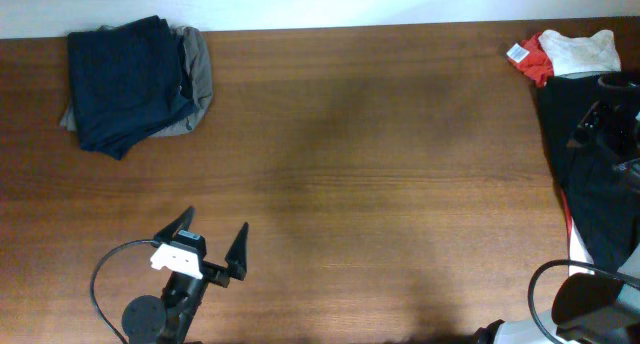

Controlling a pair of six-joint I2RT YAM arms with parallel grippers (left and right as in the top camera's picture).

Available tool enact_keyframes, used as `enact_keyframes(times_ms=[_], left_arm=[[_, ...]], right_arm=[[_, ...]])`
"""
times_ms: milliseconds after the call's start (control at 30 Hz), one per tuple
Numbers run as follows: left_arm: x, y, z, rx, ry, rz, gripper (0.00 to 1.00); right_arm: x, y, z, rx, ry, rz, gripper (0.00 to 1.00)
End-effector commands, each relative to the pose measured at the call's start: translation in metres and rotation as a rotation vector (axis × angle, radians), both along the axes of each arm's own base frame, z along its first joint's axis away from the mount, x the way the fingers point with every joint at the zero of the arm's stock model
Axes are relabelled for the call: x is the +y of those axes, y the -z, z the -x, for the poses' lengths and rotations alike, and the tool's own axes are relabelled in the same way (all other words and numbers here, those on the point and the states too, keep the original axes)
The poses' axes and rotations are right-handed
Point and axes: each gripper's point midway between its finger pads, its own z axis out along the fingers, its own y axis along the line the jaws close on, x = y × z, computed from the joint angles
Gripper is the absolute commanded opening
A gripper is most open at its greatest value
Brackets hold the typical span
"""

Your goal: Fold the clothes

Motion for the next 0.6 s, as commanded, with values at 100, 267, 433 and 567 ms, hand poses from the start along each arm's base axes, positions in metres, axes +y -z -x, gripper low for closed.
enact_keyframes(times_ms=[100,267,433,567], left_arm=[[0.035,0.0,-0.012,-0.06,-0.211,0.015,0.99],[0.054,0.012,-0.013,-0.013,-0.328,0.007,0.99],[0.061,0.025,-0.012,0.035,-0.373,-0.034,0.99],[0.06,0.024,-0.012,0.034,-0.371,-0.033,0.99]], right_arm=[[0.001,-0.002,0.002,-0.001,-0.005,0.004,0.98],[0.001,-0.002,0.002,-0.001,-0.005,0.004,0.98],[0.001,-0.002,0.002,-0.001,-0.005,0.004,0.98],[0.001,-0.002,0.002,-0.001,-0.005,0.004,0.98]])
